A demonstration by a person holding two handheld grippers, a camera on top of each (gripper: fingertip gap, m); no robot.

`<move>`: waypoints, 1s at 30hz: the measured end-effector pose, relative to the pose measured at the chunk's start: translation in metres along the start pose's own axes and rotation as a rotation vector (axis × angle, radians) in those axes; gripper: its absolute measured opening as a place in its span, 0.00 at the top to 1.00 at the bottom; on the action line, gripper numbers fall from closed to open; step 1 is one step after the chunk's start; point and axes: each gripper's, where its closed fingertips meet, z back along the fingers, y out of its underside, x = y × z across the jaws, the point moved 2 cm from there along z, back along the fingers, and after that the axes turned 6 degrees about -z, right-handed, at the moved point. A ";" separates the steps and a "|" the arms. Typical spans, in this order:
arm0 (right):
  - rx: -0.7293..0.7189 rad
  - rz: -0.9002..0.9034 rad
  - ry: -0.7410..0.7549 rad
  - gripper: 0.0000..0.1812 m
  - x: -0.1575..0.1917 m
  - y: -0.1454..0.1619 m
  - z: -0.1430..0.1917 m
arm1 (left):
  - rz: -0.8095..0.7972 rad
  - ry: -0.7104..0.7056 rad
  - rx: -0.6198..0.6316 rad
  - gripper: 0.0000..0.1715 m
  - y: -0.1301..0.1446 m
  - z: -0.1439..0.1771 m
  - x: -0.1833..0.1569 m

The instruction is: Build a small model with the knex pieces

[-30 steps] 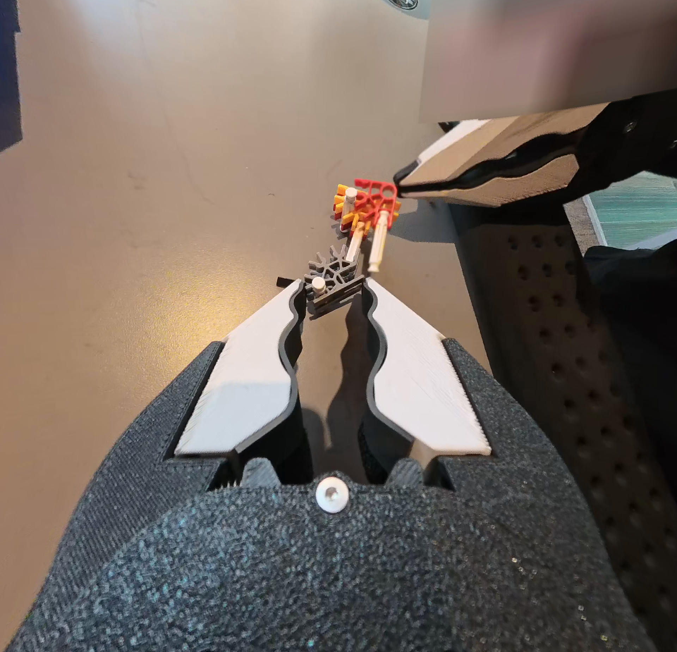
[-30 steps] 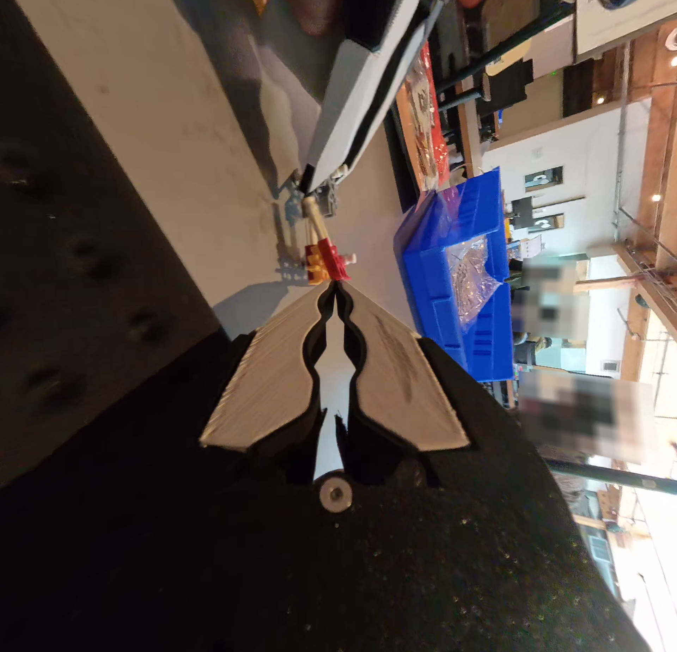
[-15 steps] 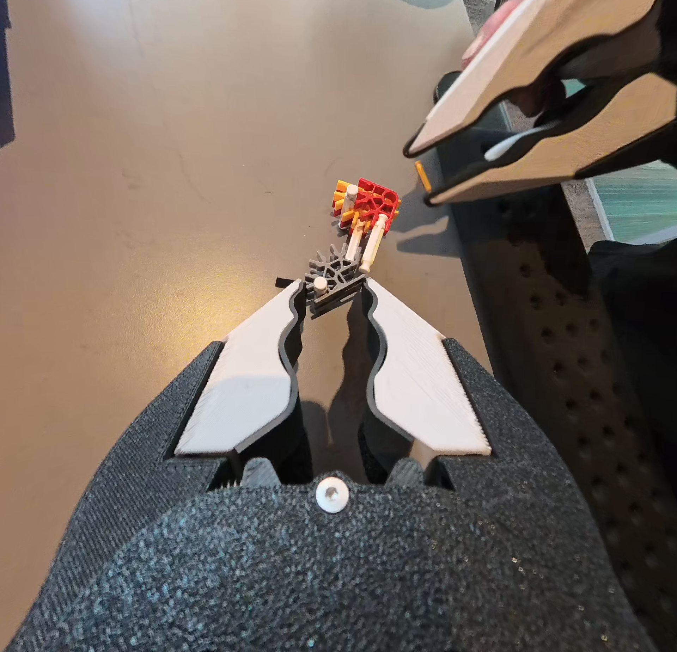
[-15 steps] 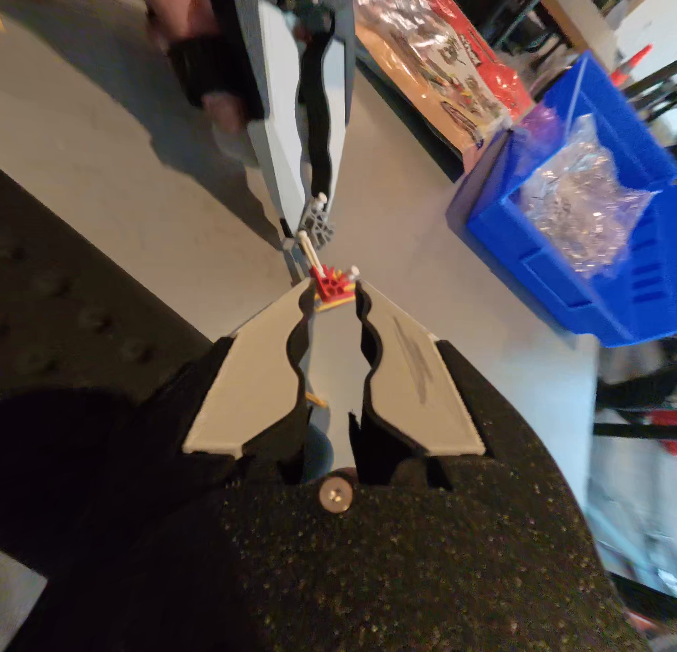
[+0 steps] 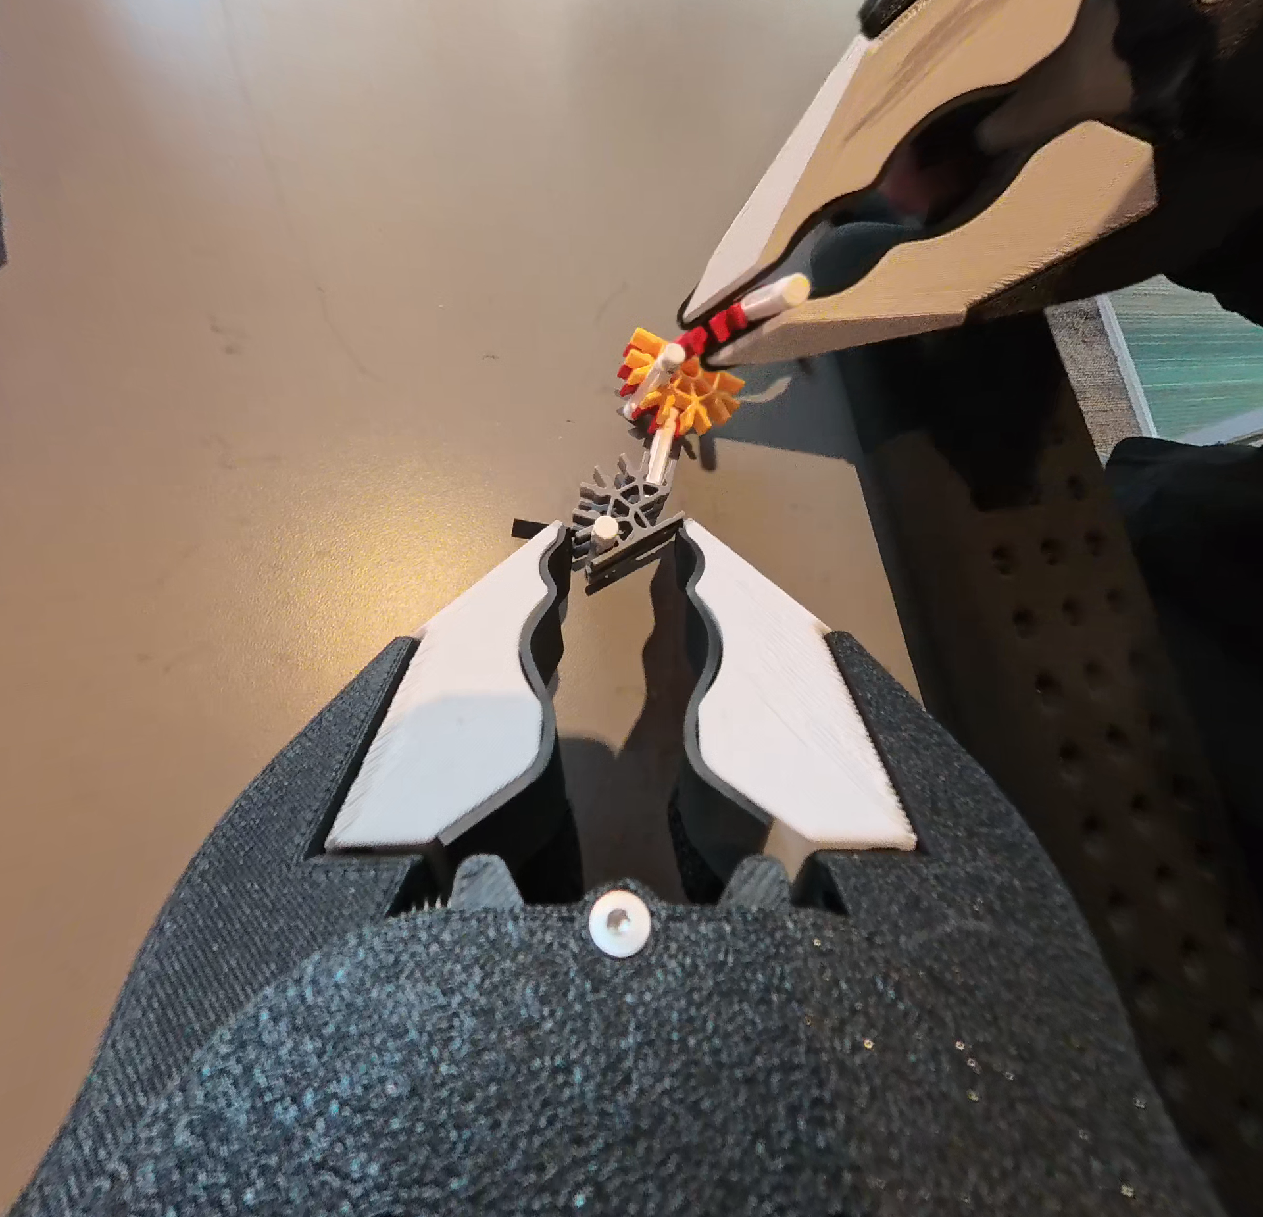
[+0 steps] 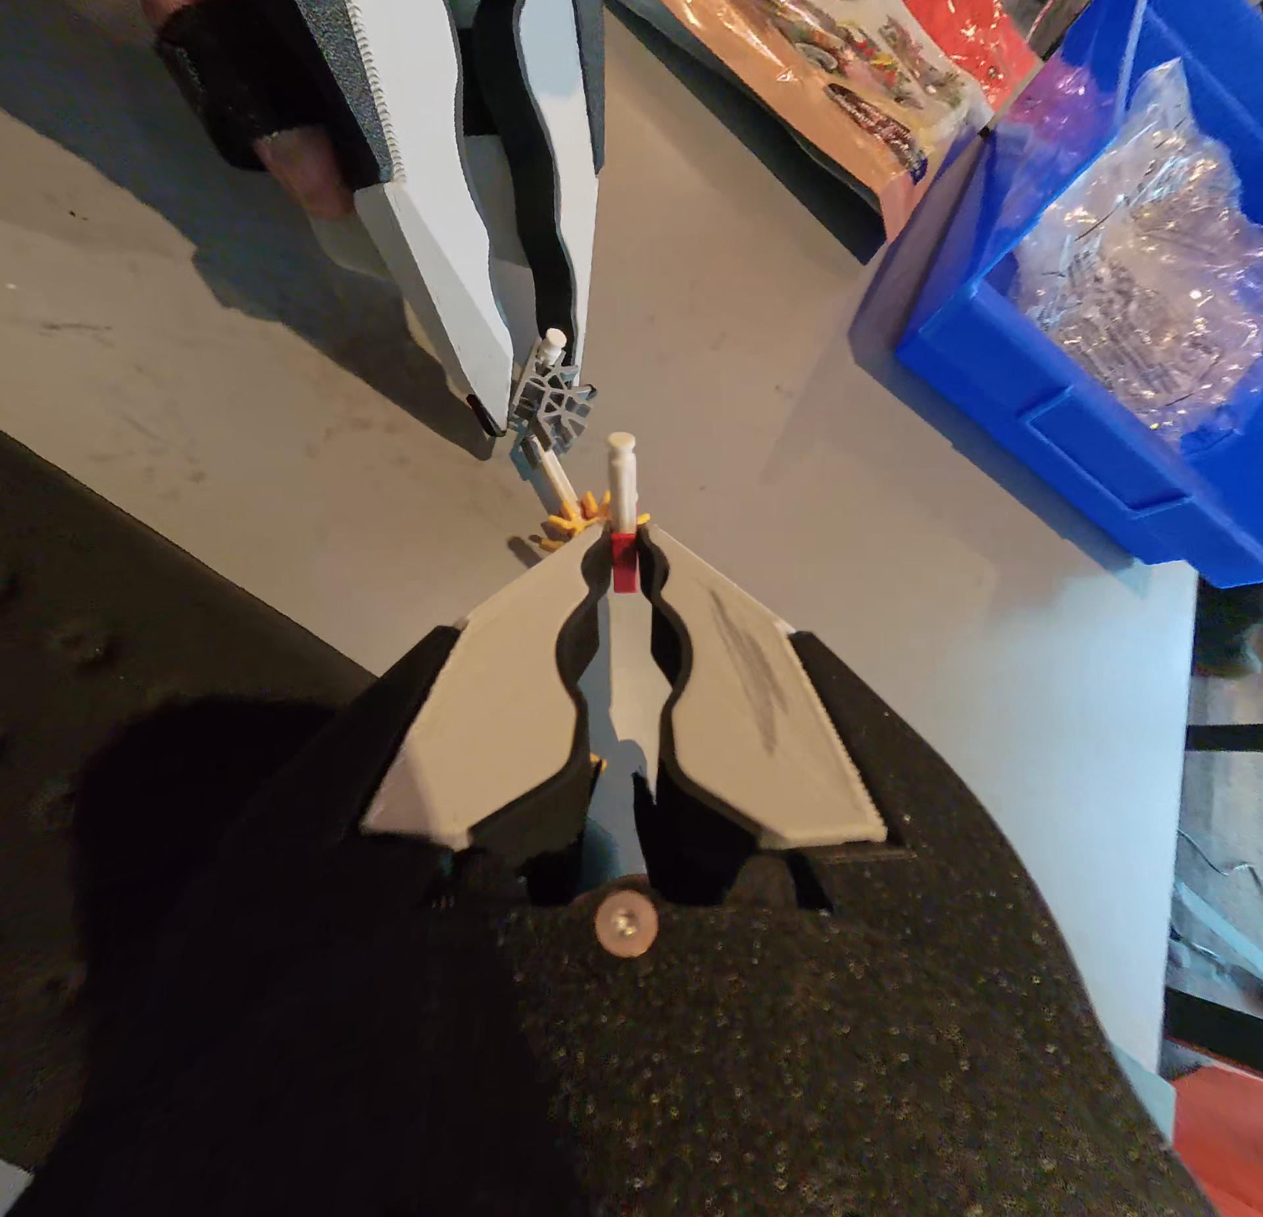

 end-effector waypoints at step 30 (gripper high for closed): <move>0.096 -0.110 -0.060 0.80 -0.008 0.028 0.022 | -0.016 -0.001 0.013 0.84 0.000 -0.002 -0.002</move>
